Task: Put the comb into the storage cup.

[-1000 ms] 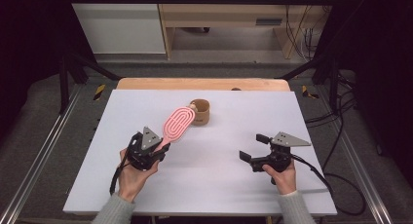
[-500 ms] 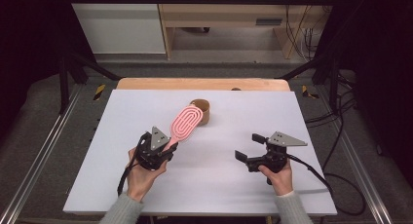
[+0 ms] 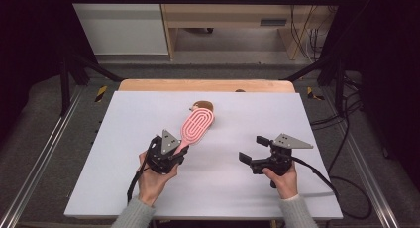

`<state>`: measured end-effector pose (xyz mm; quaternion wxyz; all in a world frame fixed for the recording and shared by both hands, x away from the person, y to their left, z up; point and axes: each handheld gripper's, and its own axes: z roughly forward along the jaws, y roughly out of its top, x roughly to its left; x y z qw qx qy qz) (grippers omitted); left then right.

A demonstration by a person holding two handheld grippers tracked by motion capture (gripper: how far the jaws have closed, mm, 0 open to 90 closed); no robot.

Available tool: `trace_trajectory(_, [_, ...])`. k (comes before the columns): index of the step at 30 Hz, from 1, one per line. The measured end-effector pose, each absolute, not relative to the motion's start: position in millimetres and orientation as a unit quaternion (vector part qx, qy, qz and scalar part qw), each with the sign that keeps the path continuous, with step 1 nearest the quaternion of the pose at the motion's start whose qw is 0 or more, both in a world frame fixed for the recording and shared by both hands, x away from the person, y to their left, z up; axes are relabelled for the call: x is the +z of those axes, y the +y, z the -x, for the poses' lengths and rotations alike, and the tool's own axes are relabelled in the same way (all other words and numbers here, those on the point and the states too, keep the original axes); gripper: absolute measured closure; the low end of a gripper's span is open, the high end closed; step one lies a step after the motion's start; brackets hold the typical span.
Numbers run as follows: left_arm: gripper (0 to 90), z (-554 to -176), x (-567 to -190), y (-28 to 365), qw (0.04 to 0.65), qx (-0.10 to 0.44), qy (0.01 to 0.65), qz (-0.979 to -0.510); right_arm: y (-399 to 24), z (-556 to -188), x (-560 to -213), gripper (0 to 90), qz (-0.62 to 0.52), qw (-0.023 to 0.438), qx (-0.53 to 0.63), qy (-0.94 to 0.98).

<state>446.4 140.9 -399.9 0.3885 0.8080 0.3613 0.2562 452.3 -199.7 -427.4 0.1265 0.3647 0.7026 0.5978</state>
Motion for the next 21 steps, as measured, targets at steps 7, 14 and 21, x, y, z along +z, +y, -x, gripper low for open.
trace_trajectory(7, [69.4, -443.2, -406.5, 135.5, 0.405, 0.247, 0.365, -0.801, -198.0, -452.6, -427.8, 0.4, -0.366, 0.123, 0.598, 0.703])
trace_trajectory(14, [69.4, -441.5, -418.6, 129.6, 0.415, 0.241, 0.371, -0.795, -196.5, -452.9, -428.0, 0.4, -0.368, 0.122, 0.596, 0.704])
trace_trajectory(21, [69.4, -439.8, -426.7, 121.9, 0.421, 0.24, 0.376, -0.79, -190.8, -453.7, -428.4, 0.5, -0.369, 0.119, 0.592, 0.706])
